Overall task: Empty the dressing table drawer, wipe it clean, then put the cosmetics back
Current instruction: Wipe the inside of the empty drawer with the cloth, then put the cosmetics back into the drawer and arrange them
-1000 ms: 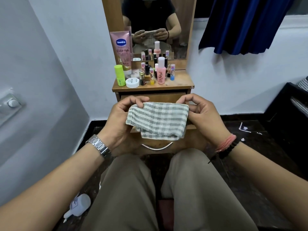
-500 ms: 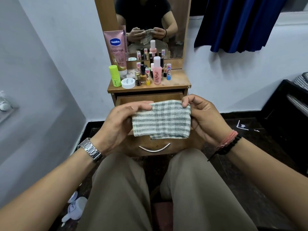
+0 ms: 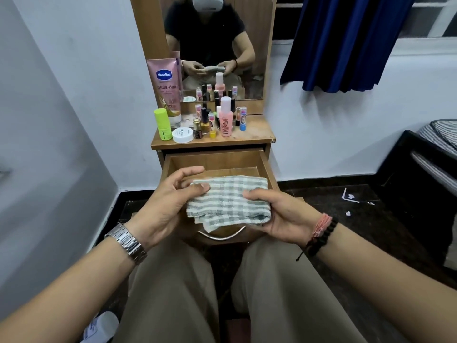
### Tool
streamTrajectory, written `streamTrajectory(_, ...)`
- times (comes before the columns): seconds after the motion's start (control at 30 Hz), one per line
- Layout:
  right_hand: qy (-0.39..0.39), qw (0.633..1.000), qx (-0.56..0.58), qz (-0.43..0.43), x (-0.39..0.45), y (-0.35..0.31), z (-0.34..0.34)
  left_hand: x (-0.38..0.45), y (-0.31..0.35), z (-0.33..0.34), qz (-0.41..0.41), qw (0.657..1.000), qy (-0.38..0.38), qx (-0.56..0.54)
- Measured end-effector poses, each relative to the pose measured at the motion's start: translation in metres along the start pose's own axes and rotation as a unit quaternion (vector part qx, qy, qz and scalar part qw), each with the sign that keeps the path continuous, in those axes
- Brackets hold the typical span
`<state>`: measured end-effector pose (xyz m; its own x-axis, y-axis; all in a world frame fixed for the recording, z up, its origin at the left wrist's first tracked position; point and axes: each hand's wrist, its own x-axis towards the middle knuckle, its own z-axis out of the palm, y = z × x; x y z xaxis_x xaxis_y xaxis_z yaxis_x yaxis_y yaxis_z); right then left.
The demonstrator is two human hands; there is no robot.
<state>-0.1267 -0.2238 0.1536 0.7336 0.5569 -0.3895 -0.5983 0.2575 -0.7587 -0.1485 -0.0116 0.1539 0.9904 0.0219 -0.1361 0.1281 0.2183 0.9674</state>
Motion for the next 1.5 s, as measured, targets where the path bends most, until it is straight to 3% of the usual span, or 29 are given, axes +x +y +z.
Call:
streamTrajectory(0.13,0.094,0.987,0.103,-0.081,0.002,-0.039,-0.024,0.004,-0.005,-0.003,0.015,0.996,0.004,0.093)
streamTrajectory(0.27,0.217,0.925,0.173,-0.259,0.028,-0.096,-0.067,0.009,-0.015,-0.006,0.062,0.963,-0.024,0.259)
streamTrajectory(0.33,0.29,0.865,0.101,-0.398,0.053,-0.123,-0.086,0.013,-0.019,-0.007,0.101,0.935,-0.041,0.336)
streamTrajectory(0.43,0.422,0.715,-0.178,-0.529,0.097,-0.158,-0.095,0.017,-0.022,-0.013,0.161,0.86,-0.045,0.483)
streamTrajectory(0.53,0.407,0.635,-0.427,-0.499,0.151,-0.168,-0.102,0.022,-0.029,-0.023,0.171,0.782,-0.068,0.596)
streamTrajectory(0.67,0.273,0.587,-0.721,-0.248,0.205,-0.149,-0.118,0.023,-0.042,-0.033,0.126,0.723,-0.093,0.673)
streamTrajectory(0.73,0.237,0.588,-0.748,-0.197,0.21,-0.148,-0.117,0.022,-0.045,-0.033,0.125,0.707,-0.104,0.688)
streamTrajectory(0.93,0.173,0.621,-0.762,-0.066,0.201,-0.165,-0.098,0.025,-0.049,-0.034,0.133,0.703,-0.099,0.691)
streamTrajectory(1.07,0.201,0.684,-0.701,-0.022,0.202,-0.174,-0.104,0.024,-0.049,-0.031,0.127,0.712,-0.099,0.683)
streamTrajectory(1.33,0.197,0.577,-0.792,-0.028,0.217,-0.17,-0.097,0.024,-0.05,-0.032,0.118,0.69,-0.112,0.705)
streamTrajectory(1.5,0.21,0.645,-0.726,-0.116,0.189,-0.163,-0.094,0.023,-0.05,-0.032,0.102,0.684,-0.113,0.714)
